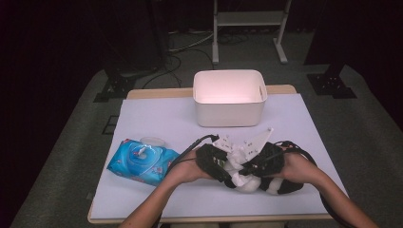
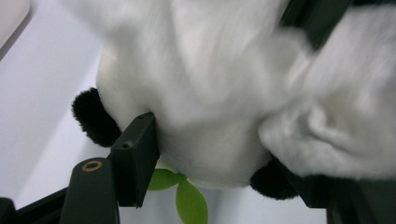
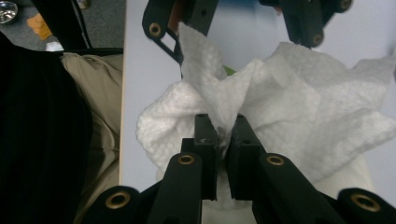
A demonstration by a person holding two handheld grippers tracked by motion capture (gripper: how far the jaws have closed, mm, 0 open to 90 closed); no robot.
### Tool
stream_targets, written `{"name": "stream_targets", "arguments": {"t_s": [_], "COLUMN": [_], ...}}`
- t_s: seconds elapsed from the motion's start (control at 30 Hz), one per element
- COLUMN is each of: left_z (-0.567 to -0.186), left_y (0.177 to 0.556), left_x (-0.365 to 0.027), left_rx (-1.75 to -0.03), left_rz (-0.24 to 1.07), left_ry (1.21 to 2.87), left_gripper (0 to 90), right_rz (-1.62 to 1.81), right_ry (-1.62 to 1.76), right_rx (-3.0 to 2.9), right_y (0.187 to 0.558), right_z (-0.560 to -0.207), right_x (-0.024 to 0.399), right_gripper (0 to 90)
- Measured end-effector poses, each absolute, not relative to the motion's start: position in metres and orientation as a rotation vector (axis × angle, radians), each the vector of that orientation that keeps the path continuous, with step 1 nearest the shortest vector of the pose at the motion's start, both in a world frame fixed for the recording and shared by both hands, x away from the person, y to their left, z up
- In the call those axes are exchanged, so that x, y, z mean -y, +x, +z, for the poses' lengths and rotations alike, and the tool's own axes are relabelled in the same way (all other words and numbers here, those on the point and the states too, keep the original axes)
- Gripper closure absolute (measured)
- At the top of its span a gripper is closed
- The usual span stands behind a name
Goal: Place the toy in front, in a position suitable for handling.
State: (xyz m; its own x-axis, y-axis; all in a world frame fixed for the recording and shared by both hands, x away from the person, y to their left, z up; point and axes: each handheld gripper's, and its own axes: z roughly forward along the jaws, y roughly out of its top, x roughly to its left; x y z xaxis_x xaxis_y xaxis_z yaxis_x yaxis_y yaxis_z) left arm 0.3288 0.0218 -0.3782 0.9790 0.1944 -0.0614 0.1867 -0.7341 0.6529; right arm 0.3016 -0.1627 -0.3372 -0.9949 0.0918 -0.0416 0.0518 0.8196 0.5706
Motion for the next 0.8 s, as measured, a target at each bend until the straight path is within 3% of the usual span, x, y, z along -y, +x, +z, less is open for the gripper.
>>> {"name": "stream_targets", "arguments": {"t_s": [0.6,0.8], "left_z": [-0.383,-0.381], "left_y": [0.329,0.33], "left_x": [-0.026,-0.026], "left_rx": [-0.27,-0.28], "left_rz": [-0.008,-0.01], "left_ry": [2.42,2.414], "left_gripper": [31.3,25.7], "right_rz": [0.938,0.901], "right_ry": [0.268,0.274], "right_rx": [-2.88,-2.916], "right_y": [0.323,0.32], "right_z": [-0.321,-0.325], "right_x": [0.199,0.201], "right_gripper": [82.9,82.9]}}
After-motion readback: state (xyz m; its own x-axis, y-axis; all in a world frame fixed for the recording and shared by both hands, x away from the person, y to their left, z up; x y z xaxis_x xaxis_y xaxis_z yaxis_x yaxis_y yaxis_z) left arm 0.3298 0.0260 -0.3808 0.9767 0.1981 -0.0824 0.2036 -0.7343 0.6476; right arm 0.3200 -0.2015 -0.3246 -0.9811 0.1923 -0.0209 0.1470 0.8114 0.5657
